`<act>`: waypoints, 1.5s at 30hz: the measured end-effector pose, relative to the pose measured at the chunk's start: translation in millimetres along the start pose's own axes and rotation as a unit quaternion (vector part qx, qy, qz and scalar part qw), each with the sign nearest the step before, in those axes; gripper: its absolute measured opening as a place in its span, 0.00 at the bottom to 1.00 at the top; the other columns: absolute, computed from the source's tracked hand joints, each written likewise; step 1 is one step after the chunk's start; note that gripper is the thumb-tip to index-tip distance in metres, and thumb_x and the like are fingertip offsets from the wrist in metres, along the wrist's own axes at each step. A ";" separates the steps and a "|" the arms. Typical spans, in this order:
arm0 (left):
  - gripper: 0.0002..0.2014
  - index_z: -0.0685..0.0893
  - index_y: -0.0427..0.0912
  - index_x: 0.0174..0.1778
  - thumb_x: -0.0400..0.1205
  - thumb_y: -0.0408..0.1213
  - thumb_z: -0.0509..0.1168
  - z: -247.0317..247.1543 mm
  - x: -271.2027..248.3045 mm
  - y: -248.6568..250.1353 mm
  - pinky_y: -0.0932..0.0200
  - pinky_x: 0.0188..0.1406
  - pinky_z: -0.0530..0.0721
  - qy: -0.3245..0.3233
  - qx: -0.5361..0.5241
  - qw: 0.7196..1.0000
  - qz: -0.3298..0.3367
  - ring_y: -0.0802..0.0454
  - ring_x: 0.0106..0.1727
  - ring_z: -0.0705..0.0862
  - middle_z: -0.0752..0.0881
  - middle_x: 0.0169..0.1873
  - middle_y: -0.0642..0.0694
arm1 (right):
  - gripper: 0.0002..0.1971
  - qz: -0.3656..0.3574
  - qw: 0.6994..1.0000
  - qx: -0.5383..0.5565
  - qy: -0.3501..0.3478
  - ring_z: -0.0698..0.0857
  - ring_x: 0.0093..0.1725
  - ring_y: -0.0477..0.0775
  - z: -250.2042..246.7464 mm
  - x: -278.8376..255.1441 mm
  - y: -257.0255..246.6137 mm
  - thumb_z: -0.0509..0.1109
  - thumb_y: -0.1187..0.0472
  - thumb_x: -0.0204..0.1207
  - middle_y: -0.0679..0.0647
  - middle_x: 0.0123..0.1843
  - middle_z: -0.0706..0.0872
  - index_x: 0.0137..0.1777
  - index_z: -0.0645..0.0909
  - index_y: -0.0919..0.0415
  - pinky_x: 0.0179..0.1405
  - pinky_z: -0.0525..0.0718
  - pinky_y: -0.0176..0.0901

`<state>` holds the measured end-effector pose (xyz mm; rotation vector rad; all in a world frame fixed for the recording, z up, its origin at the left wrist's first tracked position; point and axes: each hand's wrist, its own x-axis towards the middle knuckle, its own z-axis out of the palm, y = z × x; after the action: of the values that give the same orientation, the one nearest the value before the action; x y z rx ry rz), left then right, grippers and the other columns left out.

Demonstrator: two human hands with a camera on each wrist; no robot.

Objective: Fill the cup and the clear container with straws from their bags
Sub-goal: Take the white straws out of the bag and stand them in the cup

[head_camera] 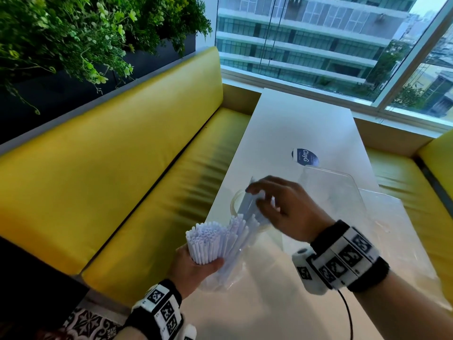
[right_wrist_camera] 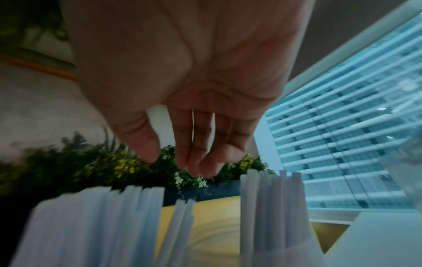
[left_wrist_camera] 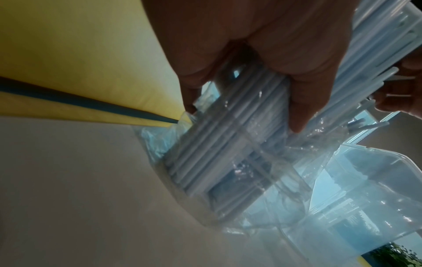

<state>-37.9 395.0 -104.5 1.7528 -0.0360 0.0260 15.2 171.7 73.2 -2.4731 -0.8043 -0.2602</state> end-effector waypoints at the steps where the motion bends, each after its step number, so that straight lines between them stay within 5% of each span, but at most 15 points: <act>1: 0.23 0.85 0.65 0.45 0.63 0.38 0.85 0.0 -0.4 0.2 0.66 0.39 0.89 0.000 -0.002 1.000 0.004 0.62 0.47 0.90 0.89 0.45 0.66 | 0.19 -0.007 0.999 -0.031 -0.037 0.83 0.41 0.42 0.9 -8.4 -6.4 0.64 0.53 0.77 0.47 0.57 0.87 0.66 0.83 0.53 0.48 0.82 0.35; 3: 0.29 0.82 0.76 0.45 0.64 0.36 0.85 0.6 -0.5 1.6 0.68 0.38 0.89 0.002 0.002 1.000 0.017 0.64 0.47 0.89 0.89 0.44 0.69 | 0.28 -0.005 0.992 -0.082 -0.097 0.87 0.48 0.48 7.9 -22.4 -14.1 0.68 0.46 0.74 0.49 0.65 0.85 0.73 0.77 0.54 0.53 0.84 0.39; 6: 0.33 0.80 0.80 0.44 0.65 0.32 0.84 1.7 -1.1 1.0 0.70 0.39 0.88 0.000 0.006 1.000 0.021 0.66 0.48 0.88 0.88 0.44 0.72 | 0.35 0.030 0.987 -0.079 -0.135 0.86 0.58 0.51 22.7 -32.7 -15.4 0.74 0.44 0.74 0.49 0.72 0.81 0.79 0.71 0.53 0.57 0.80 0.36; 11: 0.27 0.84 0.71 0.46 0.64 0.34 0.85 0.4 -4.2 0.4 0.67 0.41 0.88 -0.019 -0.021 1.000 0.002 0.61 0.49 0.90 0.90 0.46 0.64 | 0.22 0.065 0.996 0.035 -0.047 0.80 0.35 0.39 43.2 -35.2 -10.8 0.81 0.52 0.70 0.43 0.45 0.86 0.63 0.86 0.55 0.42 0.80 0.28; 14: 0.23 0.86 0.56 0.48 0.58 0.49 0.83 0.6 -6.8 0.5 0.65 0.42 0.89 -0.014 -0.039 0.999 -0.010 0.55 0.49 0.91 0.91 0.46 0.58 | 0.17 0.097 0.989 0.112 -0.009 0.81 0.32 0.39 54.5 -39.8 -10.1 0.85 0.53 0.67 0.42 0.42 0.86 0.55 0.89 0.55 0.37 0.80 0.26; 20: 0.26 0.85 0.59 0.52 0.57 0.54 0.81 0.2 -9.2 1.4 0.55 0.49 0.91 -0.016 -0.041 0.999 -0.004 0.55 0.51 0.91 0.91 0.47 0.57 | 0.12 0.158 0.922 0.351 0.033 0.82 0.33 0.51 79.0 -53.8 -10.4 0.83 0.64 0.67 0.54 0.39 0.88 0.47 0.86 0.55 0.36 0.83 0.47; 22: 0.26 0.86 0.60 0.52 0.58 0.54 0.81 -0.1 -8.7 1.7 0.53 0.50 0.91 -0.017 -0.039 0.999 -0.003 0.55 0.51 0.91 0.92 0.47 0.57 | 0.16 0.188 0.893 0.406 0.050 0.84 0.37 0.65 88.8 -58.0 -11.6 0.83 0.63 0.65 0.64 0.42 0.88 0.51 0.85 0.55 0.41 0.86 0.60; 24: 0.25 0.86 0.61 0.51 0.58 0.54 0.81 0.0 -8.5 1.9 0.50 0.51 0.91 -0.017 -0.040 0.999 -0.005 0.54 0.52 0.91 0.92 0.47 0.56 | 0.16 0.212 0.877 0.428 0.057 0.88 0.45 0.68 96.8 -62.7 -12.8 0.82 0.59 0.65 0.62 0.47 0.90 0.53 0.86 0.55 0.51 0.88 0.67; 26: 0.24 0.86 0.64 0.50 0.58 0.55 0.81 0.5 -8.4 1.8 0.51 0.50 0.91 -0.018 -0.041 0.999 -0.005 0.55 0.51 0.91 0.92 0.48 0.57 | 0.12 0.216 0.895 0.387 0.048 0.89 0.45 0.64 100.8 -65.5 -14.2 0.79 0.53 0.67 0.56 0.46 0.92 0.50 0.88 0.53 0.52 0.88 0.65; 31: 0.23 0.86 0.71 0.46 0.55 0.54 0.80 1.8 -7.5 4.4 0.67 0.44 0.88 -0.010 -0.039 0.999 0.005 0.61 0.47 0.90 0.91 0.47 0.63 | 0.09 0.099 0.973 0.200 0.056 0.76 0.32 0.47 92.4 -59.0 -14.1 0.71 0.54 0.74 0.46 0.34 0.80 0.38 0.82 0.60 0.32 0.77 0.40; 37: 0.22 0.86 0.72 0.45 0.56 0.52 0.81 1.6 -8.2 5.2 0.69 0.43 0.87 -0.011 -0.043 0.999 0.012 0.61 0.48 0.91 0.91 0.47 0.63 | 0.04 0.111 0.975 0.191 0.036 0.75 0.29 0.38 92.3 -55.3 -18.0 0.70 0.53 0.65 0.39 0.30 0.78 0.36 0.77 0.50 0.32 0.72 0.27; 39: 0.23 0.86 0.71 0.45 0.59 0.45 0.84 1.1 -7.7 3.8 0.68 0.43 0.88 -0.016 -0.039 0.999 0.016 0.60 0.48 0.91 0.91 0.48 0.62 | 0.07 0.108 0.976 0.187 0.033 0.76 0.30 0.38 92.9 -53.8 -18.2 0.69 0.53 0.64 0.44 0.32 0.81 0.37 0.80 0.56 0.34 0.75 0.29; 42: 0.28 0.86 0.72 0.45 0.64 0.32 0.85 1.0 -7.1 2.3 0.67 0.43 0.88 -0.020 -0.036 0.999 0.014 0.60 0.48 0.91 0.91 0.46 0.63 | 0.08 0.096 0.976 0.194 0.034 0.78 0.32 0.47 90.6 -51.0 -15.9 0.70 0.56 0.65 0.49 0.32 0.82 0.36 0.82 0.61 0.35 0.81 0.45; 45: 0.24 0.86 0.71 0.46 0.59 0.45 0.85 1.7 -7.6 3.0 0.68 0.42 0.88 -0.010 -0.036 0.999 0.014 0.60 0.47 0.91 0.91 0.46 0.62 | 0.04 0.078 0.980 0.181 0.031 0.79 0.33 0.44 85.2 -49.2 -15.5 0.74 0.61 0.67 0.48 0.34 0.83 0.39 0.82 0.60 0.36 0.80 0.41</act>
<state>-45.7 392.9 -102.1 1.6810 -0.0752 0.0264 -31.9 203.6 -8.5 -2.1590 -0.5697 -0.1194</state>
